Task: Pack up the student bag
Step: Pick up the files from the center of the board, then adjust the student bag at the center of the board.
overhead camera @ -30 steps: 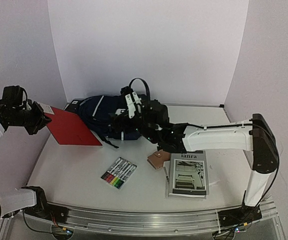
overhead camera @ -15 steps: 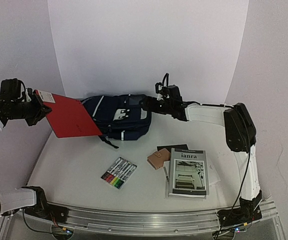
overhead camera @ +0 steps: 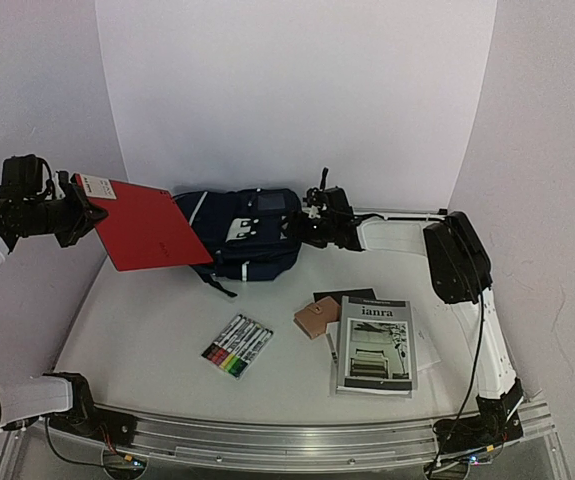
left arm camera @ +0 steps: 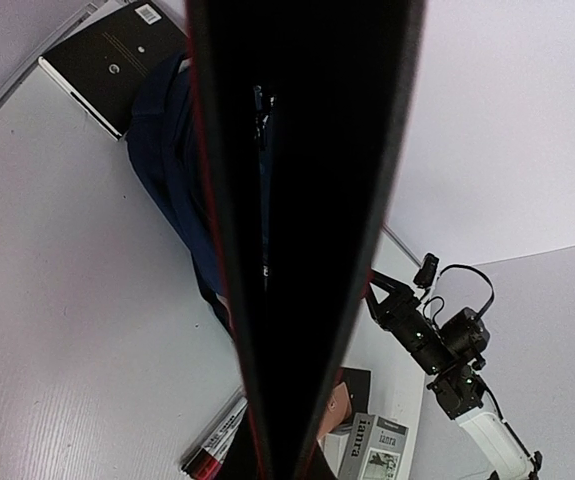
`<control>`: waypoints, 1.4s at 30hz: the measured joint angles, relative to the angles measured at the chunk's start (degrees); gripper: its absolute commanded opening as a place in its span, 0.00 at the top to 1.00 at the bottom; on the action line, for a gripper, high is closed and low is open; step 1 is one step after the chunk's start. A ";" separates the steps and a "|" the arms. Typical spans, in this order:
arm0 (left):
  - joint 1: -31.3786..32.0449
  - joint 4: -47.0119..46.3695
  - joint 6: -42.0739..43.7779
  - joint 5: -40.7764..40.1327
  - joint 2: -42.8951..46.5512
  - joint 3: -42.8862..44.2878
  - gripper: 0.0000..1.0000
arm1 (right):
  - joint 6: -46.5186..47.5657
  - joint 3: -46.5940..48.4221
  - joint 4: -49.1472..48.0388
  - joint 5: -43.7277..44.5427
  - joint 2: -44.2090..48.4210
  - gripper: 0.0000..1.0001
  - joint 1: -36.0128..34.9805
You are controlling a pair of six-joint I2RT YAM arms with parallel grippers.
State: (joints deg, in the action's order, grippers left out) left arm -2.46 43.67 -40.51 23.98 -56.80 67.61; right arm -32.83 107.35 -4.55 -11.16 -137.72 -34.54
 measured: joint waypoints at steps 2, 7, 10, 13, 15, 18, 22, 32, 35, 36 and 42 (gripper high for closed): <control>0.00 -0.33 0.00 0.08 0.02 -0.18 1.00 | -0.29 0.77 0.31 -0.14 -0.66 0.59 0.00; 0.00 -0.31 -0.29 0.06 0.22 -0.70 1.00 | -0.93 2.08 0.76 -0.42 -2.02 0.96 0.31; 0.00 -0.71 -0.56 0.09 0.57 -1.11 1.00 | -0.32 2.28 0.92 -0.53 -2.04 1.00 0.26; 0.00 -1.01 -1.23 0.30 0.76 -1.11 1.00 | -0.02 2.47 0.95 -0.39 -2.01 1.00 0.20; 0.00 -1.14 -1.36 0.29 0.76 -1.11 1.00 | 0.76 2.26 0.93 0.19 -1.88 1.00 0.14; 0.00 -1.06 -1.33 -0.04 0.76 -1.11 1.00 | 2.90 -0.09 0.85 2.18 -0.07 1.00 0.14; 0.00 -1.01 -1.20 -0.22 0.75 -1.02 1.00 | 5.85 -3.97 2.37 3.57 4.87 1.00 0.86; -0.02 1.51 1.27 -3.83 0.03 0.62 1.00 | 18.49 -8.89 10.58 10.27 13.73 0.58 10.15; -0.02 1.31 1.33 -3.74 -0.22 0.60 1.00 | 21.49 -9.02 10.65 13.72 14.44 0.29 12.33; -0.02 1.14 1.33 -3.58 -0.37 0.59 1.00 | 22.30 -9.00 10.73 14.74 14.81 0.21 12.90; -0.02 -2.62 1.01 -1.63 -0.83 -1.08 1.00 | 27.23 -9.00 11.47 21.76 18.81 0.07 10.30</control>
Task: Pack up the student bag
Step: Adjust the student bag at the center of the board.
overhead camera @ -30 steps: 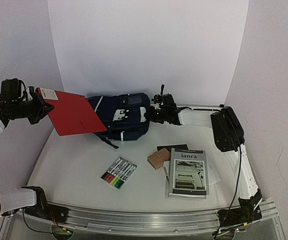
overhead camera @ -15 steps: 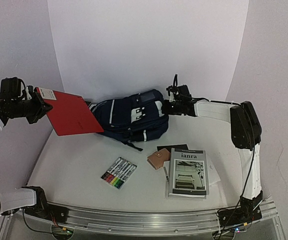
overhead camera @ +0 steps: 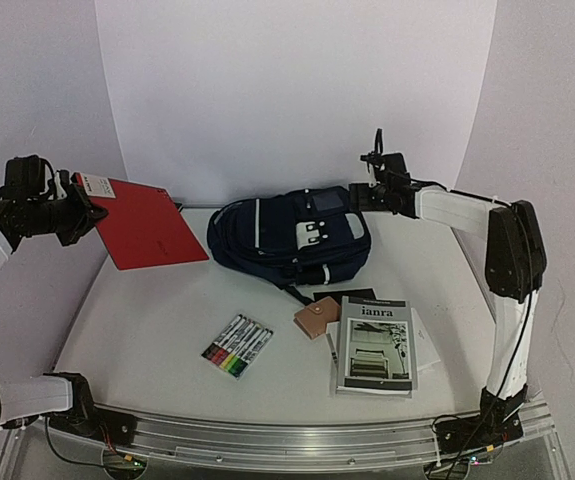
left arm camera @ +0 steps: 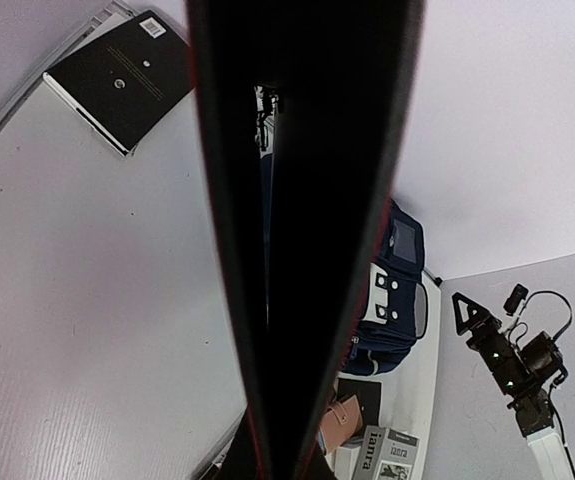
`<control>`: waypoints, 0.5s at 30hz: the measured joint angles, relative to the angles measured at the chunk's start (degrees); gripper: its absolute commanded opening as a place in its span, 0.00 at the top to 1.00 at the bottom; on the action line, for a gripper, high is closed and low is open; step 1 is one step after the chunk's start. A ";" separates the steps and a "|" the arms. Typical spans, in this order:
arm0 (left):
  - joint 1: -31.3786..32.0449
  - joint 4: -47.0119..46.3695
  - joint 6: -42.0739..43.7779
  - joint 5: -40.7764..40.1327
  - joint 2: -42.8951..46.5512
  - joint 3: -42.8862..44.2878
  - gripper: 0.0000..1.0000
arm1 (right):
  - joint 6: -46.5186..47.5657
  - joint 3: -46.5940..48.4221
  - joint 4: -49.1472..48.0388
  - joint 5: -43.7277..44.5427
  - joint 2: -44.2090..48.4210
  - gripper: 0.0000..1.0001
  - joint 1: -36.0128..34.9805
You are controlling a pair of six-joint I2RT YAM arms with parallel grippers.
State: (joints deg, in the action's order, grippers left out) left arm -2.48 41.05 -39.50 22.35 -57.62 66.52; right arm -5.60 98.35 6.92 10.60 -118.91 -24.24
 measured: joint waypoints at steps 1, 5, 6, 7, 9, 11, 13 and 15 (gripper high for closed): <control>0.00 -0.65 -0.09 0.38 -0.09 -0.38 1.00 | 0.70 0.04 -0.02 1.03 0.72 0.06 -1.72; 0.00 -4.15 -1.36 2.35 -0.41 -2.41 1.00 | 2.13 1.78 -0.36 2.70 1.13 0.05 -10.22; 0.00 -5.06 -1.77 2.81 -0.46 -3.00 1.00 | 2.27 2.55 -0.36 2.71 0.64 0.05 -12.47; 0.00 -6.01 -2.27 3.23 -0.48 -3.72 1.00 | 2.36 3.67 -0.38 2.65 -0.21 0.05 -14.44; 0.00 -7.13 -2.90 3.75 -0.48 -4.83 1.00 | 2.49 6.74 -0.77 2.35 -2.91 0.05 -18.13; 0.02 -7.89 -3.28 4.20 -0.48 -5.72 1.00 | 2.65 10.43 -1.32 1.91 -6.73 0.04 -21.20; 0.00 -8.45 -3.68 4.66 -0.42 -6.48 1.00 | 2.93 13.83 -1.51 1.45 -10.71 0.04 -23.22; 0.00 -8.75 -3.90 4.99 -0.21 -7.16 1.00 | 3.39 16.14 -1.67 1.26 -13.95 0.04 -24.31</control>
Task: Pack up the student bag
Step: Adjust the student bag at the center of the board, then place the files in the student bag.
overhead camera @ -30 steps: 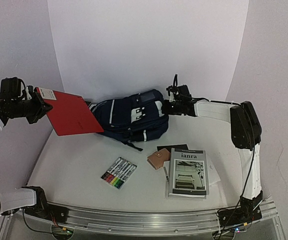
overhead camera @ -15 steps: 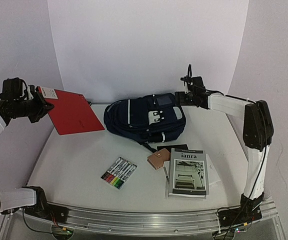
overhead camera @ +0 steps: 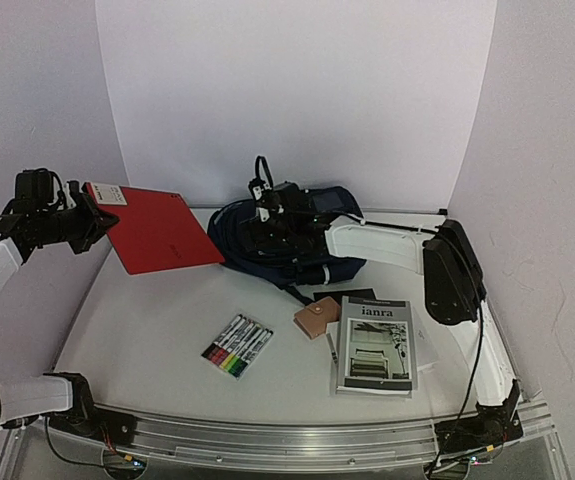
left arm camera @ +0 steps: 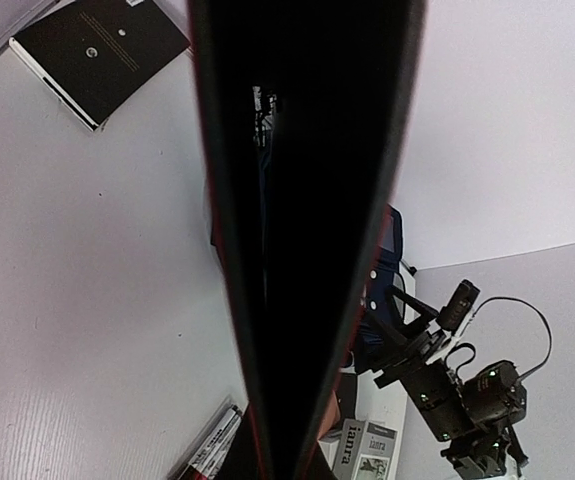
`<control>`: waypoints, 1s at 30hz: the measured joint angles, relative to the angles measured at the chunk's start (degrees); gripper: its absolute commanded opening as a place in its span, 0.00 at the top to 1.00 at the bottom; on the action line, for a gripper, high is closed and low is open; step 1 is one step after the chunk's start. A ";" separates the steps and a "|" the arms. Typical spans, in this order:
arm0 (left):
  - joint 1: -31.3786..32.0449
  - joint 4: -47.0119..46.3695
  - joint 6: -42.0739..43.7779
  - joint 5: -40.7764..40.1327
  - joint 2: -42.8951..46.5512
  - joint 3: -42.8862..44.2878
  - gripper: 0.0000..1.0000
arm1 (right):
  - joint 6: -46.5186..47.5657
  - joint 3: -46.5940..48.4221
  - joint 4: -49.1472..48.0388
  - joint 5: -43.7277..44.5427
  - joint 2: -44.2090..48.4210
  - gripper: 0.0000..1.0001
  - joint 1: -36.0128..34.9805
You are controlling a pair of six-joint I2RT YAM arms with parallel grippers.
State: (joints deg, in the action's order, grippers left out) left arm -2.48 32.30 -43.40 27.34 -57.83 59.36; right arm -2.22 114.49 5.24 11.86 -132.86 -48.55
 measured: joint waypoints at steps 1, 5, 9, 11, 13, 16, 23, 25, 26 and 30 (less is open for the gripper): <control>0.00 -0.17 -0.06 0.22 0.21 -0.41 1.00 | 0.27 1.09 -0.14 -0.03 -1.61 0.04 -0.40; 0.00 -0.41 -0.19 1.24 1.60 -2.13 1.00 | 0.94 6.00 -1.12 1.44 -7.88 0.03 -0.75; 0.01 -0.42 -0.59 1.68 4.27 -4.31 1.00 | 1.90 10.90 -1.76 3.37 -13.41 0.02 -0.46; 0.00 -0.31 -0.67 1.72 5.35 -5.04 1.00 | 2.46 12.30 -1.82 3.91 -15.22 0.02 -0.28; 0.02 -0.18 -0.75 1.66 6.05 -5.30 1.00 | 3.04 13.86 -1.73 4.24 -17.06 0.02 -0.14; 0.01 0.30 -0.67 1.54 6.67 -5.34 1.00 | 3.65 15.60 -1.60 4.24 -19.39 0.02 -0.07; 0.02 2.01 -0.55 1.20 7.57 -5.34 1.00 | 4.32 19.77 -1.35 7.07 -23.47 0.22 -0.17; 0.00 2.01 -0.63 1.35 7.57 -5.34 1.00 | 4.50 20.88 -1.41 8.39 -24.41 0.43 -0.49; 0.00 1.94 -0.82 1.62 7.59 -5.34 1.00 | 4.76 21.08 -1.50 8.63 -24.60 0.53 -0.68; 0.01 1.70 -1.54 2.68 7.62 -5.31 1.00 | 5.69 21.21 -2.17 8.91 -24.72 0.89 -1.35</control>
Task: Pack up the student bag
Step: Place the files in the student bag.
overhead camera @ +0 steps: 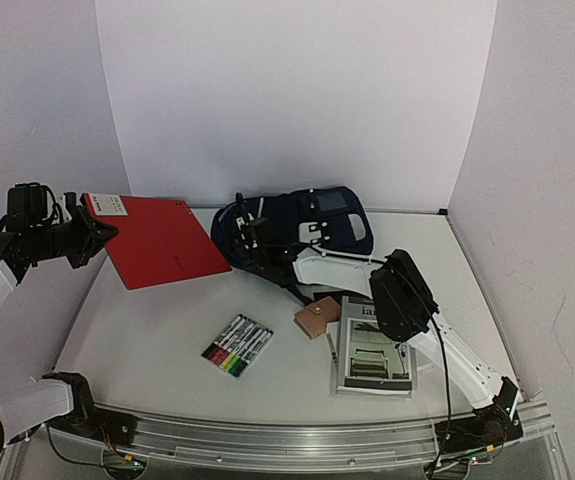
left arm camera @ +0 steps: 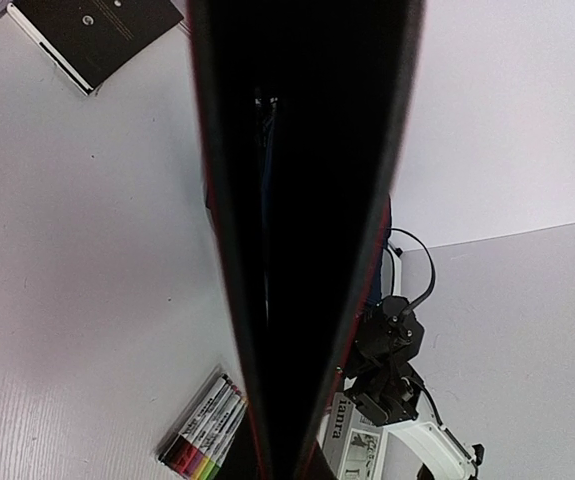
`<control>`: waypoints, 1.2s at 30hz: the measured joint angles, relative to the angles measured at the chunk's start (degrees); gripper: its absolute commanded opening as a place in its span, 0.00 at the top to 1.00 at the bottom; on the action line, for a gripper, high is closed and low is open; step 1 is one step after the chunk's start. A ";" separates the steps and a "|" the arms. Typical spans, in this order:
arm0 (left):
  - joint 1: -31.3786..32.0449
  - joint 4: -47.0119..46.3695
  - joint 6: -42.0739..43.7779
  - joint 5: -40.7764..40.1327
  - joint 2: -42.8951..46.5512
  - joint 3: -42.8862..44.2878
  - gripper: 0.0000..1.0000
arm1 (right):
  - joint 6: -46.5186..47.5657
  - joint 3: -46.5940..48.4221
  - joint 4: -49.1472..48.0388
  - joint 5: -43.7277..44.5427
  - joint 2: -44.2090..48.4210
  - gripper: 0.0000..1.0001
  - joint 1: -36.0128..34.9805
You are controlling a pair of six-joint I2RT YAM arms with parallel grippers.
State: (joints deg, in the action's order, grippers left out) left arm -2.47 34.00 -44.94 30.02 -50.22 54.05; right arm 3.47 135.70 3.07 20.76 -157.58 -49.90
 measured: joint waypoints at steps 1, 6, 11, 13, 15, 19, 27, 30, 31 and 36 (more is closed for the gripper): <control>0.01 0.01 -0.04 0.08 0.00 0.05 1.00 | 0.18 -0.13 -0.44 -0.11 0.02 0.94 -0.07; -0.01 -0.13 -0.14 0.27 0.00 0.32 1.00 | 0.86 -3.61 -3.67 -0.27 1.74 1.00 0.21; -0.01 -1.73 -1.20 1.76 -0.07 0.32 1.00 | 0.84 -8.34 -4.94 -0.76 6.57 1.00 0.45; 0.01 -2.62 -1.59 2.45 -0.13 0.34 1.00 | 0.80 -11.25 -5.89 -1.27 9.57 1.00 0.64; -0.01 -3.62 -1.92 3.34 -0.50 0.36 1.00 | 0.68 -14.28 -6.72 -2.22 13.03 1.00 0.83; -0.01 -6.58 -3.31 5.81 -1.79 0.36 1.00 | -0.19 -20.49 -8.80 -4.22 20.75 1.00 1.40; -0.01 -10.19 -4.67 9.01 -2.37 0.36 1.00 | -5.13 -31.54 -14.25 -6.64 32.15 1.00 1.93; 0.00 -10.70 -4.74 9.44 -2.36 0.34 1.00 | -7.03 -34.07 -15.61 -7.26 34.06 1.00 1.87; -0.01 -10.66 -4.71 9.43 -2.36 0.34 1.00 | -7.68 -34.81 -16.13 -7.50 34.47 1.00 1.87; 0.01 -8.70 -3.84 7.81 -2.36 0.30 1.00 | -10.47 -38.70 -17.51 -9.40 37.28 1.00 2.02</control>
State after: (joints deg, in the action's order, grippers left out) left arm -2.46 25.29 -48.77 37.83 -52.58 54.35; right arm -7.00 97.00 -14.44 11.36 -120.29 -47.88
